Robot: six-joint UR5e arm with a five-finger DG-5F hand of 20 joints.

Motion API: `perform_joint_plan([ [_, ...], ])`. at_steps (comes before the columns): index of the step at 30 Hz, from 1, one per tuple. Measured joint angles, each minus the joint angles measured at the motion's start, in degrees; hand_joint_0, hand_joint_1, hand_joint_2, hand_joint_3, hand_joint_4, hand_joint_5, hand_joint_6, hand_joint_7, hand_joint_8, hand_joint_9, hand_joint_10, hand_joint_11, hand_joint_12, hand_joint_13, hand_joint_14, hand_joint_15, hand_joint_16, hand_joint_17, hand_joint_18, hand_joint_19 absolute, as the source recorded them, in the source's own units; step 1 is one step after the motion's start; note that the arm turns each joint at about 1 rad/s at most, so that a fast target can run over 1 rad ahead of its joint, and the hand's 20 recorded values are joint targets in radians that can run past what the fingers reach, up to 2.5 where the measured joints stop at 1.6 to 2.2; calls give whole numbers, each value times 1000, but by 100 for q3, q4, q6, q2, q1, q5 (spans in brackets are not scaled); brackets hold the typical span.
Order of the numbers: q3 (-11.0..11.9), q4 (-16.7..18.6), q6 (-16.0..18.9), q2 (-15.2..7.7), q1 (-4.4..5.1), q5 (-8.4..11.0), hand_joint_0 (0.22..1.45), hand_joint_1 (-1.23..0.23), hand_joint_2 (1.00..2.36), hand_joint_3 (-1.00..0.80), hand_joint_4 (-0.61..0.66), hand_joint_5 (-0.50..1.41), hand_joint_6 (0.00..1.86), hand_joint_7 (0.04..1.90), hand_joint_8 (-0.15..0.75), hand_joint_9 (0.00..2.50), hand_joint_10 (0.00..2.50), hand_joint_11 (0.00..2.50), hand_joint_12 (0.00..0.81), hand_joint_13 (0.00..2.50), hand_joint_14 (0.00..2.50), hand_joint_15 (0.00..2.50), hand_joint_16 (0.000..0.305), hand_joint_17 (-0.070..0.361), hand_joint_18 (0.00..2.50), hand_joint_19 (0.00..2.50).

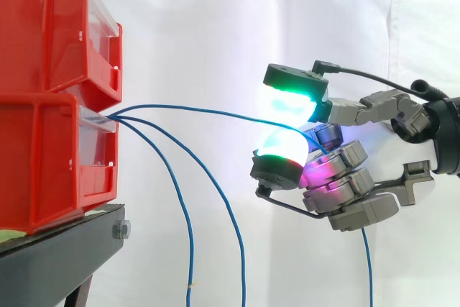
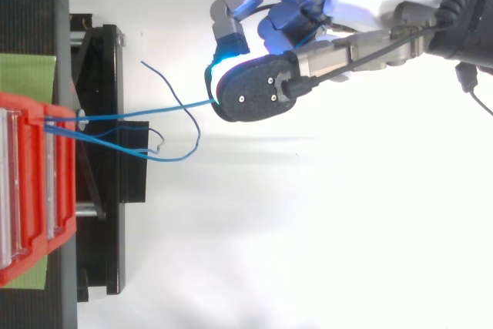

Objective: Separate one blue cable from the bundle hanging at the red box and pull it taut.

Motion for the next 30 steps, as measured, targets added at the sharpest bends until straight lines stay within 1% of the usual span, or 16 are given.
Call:
perform_joint_plan([
  [4,0,1,-2,0,0,0,561,-545,1000,-500,203,-198,909,1238,284,774,1879,1490,320,677,2500,1647,32,72,1363,2135],
  [10,0,1,-8,0,0,1,530,-644,1000,-500,213,-197,910,1239,293,771,1915,1470,325,679,2500,1608,35,78,1374,2120],
  [20,0,3,-11,0,0,-1,501,-716,1000,-500,220,-197,912,1226,302,763,1968,1426,339,685,2500,1579,37,84,1380,2057],
  [22,0,4,-11,0,0,-1,556,-700,1000,-500,206,-197,910,1244,284,770,1884,1469,318,679,2500,1635,33,73,1356,2105],
  [23,0,5,-11,0,0,-1,556,-702,1000,-500,205,-196,910,1246,286,772,1882,1472,318,680,2500,1634,33,74,1354,2114],
  [25,0,6,-11,0,0,-1,620,-702,1000,-500,200,-194,910,1269,272,780,1832,1509,308,677,2500,1642,31,69,1337,2119],
  [28,0,8,-11,0,0,-1,642,-718,1012,-373,163,-191,916,1313,269,785,1826,1518,312,685,2500,1658,30,69,1337,2112],
  [30,0,13,-11,0,0,-1,644,-730,1016,-329,150,-190,920,1325,270,785,1833,1505,309,686,2500,1663,30,68,1333,2120],
])
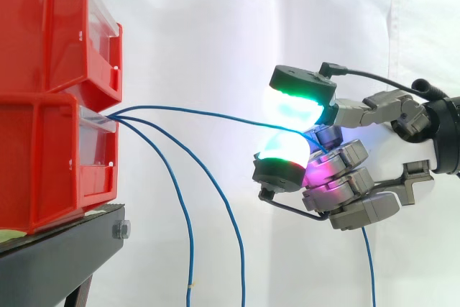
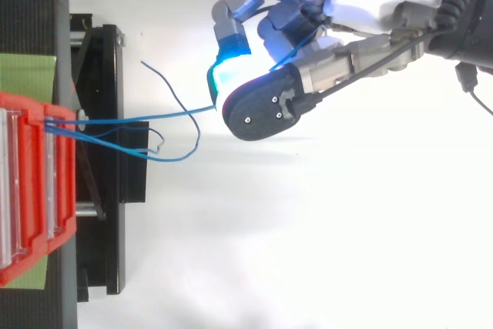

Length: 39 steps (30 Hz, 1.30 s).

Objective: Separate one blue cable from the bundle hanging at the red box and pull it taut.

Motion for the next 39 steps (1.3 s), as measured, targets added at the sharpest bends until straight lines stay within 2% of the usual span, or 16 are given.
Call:
perform_joint_plan([
  [13,0,16,0,1,0,10,664,-763,1022,-240,63,-190,929,1376,262,786,1806,1534,302,686,2457,1694,31,69,1298,2076],
  [19,0,41,0,0,1,21,644,-729,1028,-149,93,-181,946,1382,270,807,1827,1565,304,699,2458,1685,31,69,1294,2078],
  [39,0,48,-2,1,0,34,643,-703,1026,-143,121,-179,952,1375,280,802,1877,1546,319,680,2477,1673,32,71,1252,2031],
])
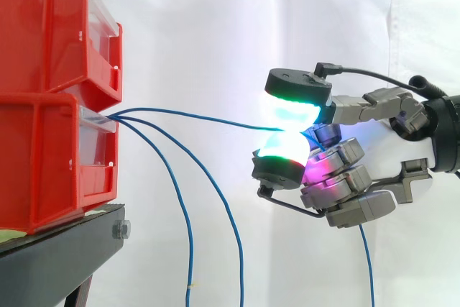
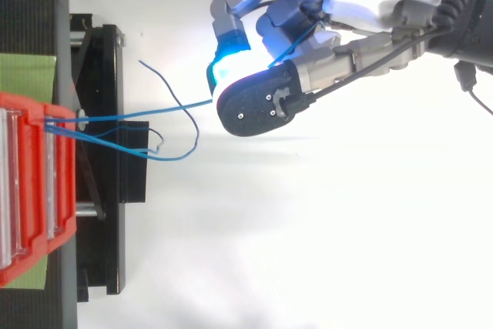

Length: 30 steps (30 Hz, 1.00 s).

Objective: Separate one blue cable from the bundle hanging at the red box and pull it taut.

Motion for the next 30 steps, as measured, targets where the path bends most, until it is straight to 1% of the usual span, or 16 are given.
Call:
perform_joint_plan([
  [4,0,-3,1,0,2,1,644,-702,1026,-148,126,-178,952,1375,282,809,1829,1602,325,683,2474,1673,32,73,1250,2027],
  [9,0,-5,2,0,4,8,643,-701,1026,-146,131,-178,950,1382,287,825,1825,1572,320,686,2489,1664,33,75,1262,2025],
  [15,0,-7,2,0,4,10,645,-700,1025,-153,134,-177,949,1382,288,827,1814,1594,326,692,2483,1672,32,72,1269,2029],
  [16,0,-7,2,0,4,10,644,-700,1025,-153,135,-177,948,1388,284,826,1811,1605,318,689,2481,1675,33,73,1270,2028],
  [30,0,-7,2,-1,3,10,640,-698,1025,-148,128,-175,948,1375,278,844,1805,1581,310,703,2457,1664,32,73,1266,2012],
])
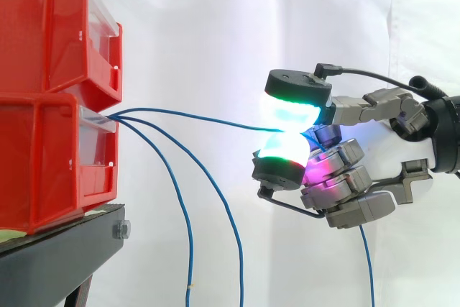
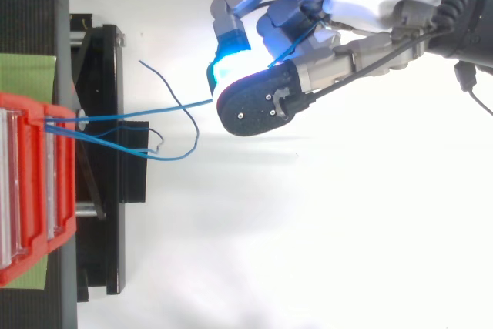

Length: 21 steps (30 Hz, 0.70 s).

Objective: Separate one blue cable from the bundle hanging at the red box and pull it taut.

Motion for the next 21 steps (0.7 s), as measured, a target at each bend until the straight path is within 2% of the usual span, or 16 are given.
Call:
perform_joint_plan([
  [21,0,0,0,0,2,0,640,-702,1024,-147,132,-174,946,1382,279,852,1771,1609,308,729,2400,1677,32,72,1248,1974],
])
